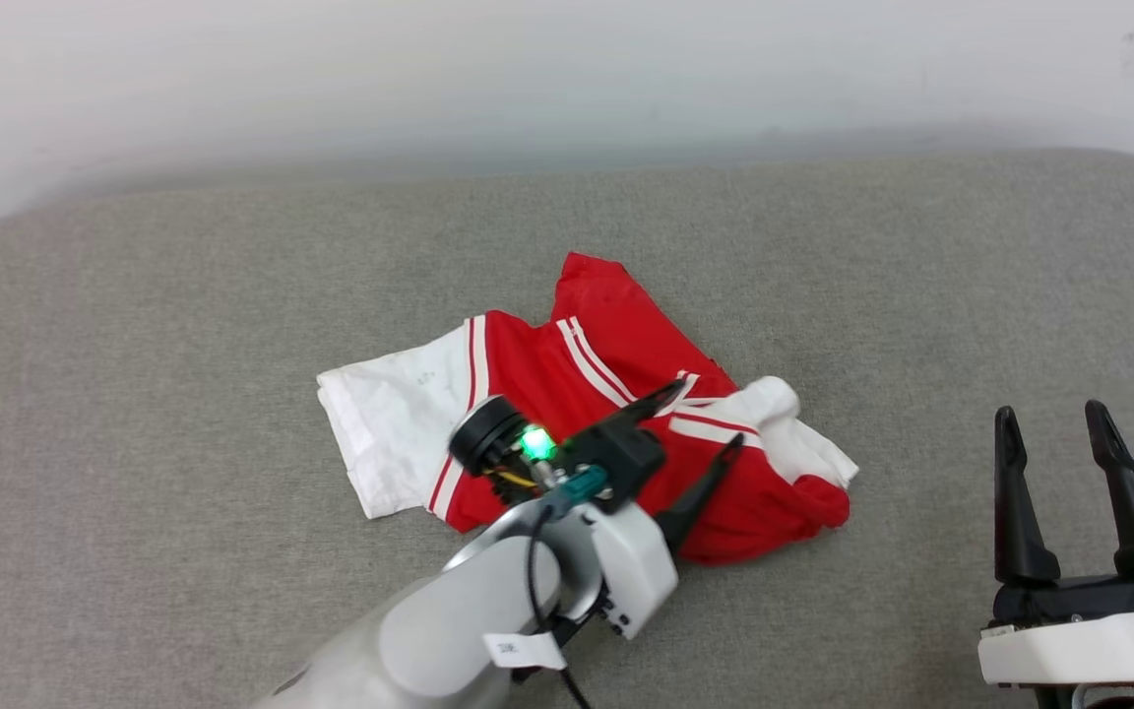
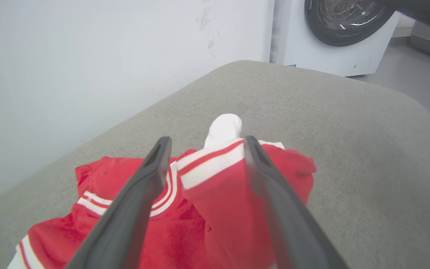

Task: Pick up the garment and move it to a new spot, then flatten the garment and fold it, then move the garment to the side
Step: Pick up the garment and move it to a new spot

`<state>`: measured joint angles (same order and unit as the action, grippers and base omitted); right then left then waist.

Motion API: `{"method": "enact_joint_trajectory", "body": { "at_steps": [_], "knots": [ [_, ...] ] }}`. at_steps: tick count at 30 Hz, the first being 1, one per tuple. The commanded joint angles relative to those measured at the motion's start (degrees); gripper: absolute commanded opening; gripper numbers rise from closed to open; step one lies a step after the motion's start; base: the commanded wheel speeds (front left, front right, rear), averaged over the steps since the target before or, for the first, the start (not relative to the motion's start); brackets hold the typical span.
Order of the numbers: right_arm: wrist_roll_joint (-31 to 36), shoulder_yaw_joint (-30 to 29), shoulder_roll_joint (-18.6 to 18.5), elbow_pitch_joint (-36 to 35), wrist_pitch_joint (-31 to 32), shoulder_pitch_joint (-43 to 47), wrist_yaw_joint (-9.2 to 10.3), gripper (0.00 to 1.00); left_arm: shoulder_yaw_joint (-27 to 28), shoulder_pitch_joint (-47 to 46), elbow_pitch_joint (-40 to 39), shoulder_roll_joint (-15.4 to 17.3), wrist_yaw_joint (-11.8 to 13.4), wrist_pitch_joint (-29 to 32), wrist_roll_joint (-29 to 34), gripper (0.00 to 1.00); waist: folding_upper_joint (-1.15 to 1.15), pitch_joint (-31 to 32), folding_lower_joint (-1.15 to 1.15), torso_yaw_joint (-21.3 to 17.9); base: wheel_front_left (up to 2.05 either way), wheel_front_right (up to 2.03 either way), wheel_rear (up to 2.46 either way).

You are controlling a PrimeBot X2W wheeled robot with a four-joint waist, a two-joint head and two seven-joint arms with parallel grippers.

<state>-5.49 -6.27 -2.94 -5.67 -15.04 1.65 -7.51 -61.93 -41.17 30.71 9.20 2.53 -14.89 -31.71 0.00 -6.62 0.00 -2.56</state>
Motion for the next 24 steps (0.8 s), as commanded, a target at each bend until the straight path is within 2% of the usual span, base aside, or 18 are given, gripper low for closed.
{"method": "enact_joint_trajectory", "body": {
  "at_steps": [1,10,16,17,24],
  "knots": [
    [0.03,-0.02,0.11,0.08,-0.22,0.89,0.04,1.0,1.13,1.56,-0.86,1.19,0.92,-0.36,-0.28,1.0,0.0,0.98,0.0,0.64,0.0,0.0,0.0],
    [0.03,0.29,0.11,0.36,-0.22,2.1,0.04,1.0,11.98,10.67,-8.65,8.03,6.65,-0.37,0.18,1.0,0.0,2.79,0.0,1.8,0.0,0.0,0.0],
    [-0.22,0.3,0.11,0.41,-0.22,2.92,0.04,1.0,23.18,19.29,-14.37,12.04,11.45,-0.31,2.19,1.0,0.0,3.43,0.0,1.95,0.0,0.0,0.0],
    [-0.18,0.06,0.11,0.51,-0.22,3.28,0.04,1.0,28.93,24.04,-16.86,13.1,13.18,-0.32,3.77,1.0,0.0,3.89,0.0,2.07,0.0,0.0,0.0],
    [-0.02,-0.18,0.11,1.49,-0.22,4.4,0.04,1.0,40.32,33.54,-21.43,11.71,14.68,-0.32,8.7,1.0,0.0,5.21,0.0,2.58,0.0,0.0,0.0]
  ]
}}
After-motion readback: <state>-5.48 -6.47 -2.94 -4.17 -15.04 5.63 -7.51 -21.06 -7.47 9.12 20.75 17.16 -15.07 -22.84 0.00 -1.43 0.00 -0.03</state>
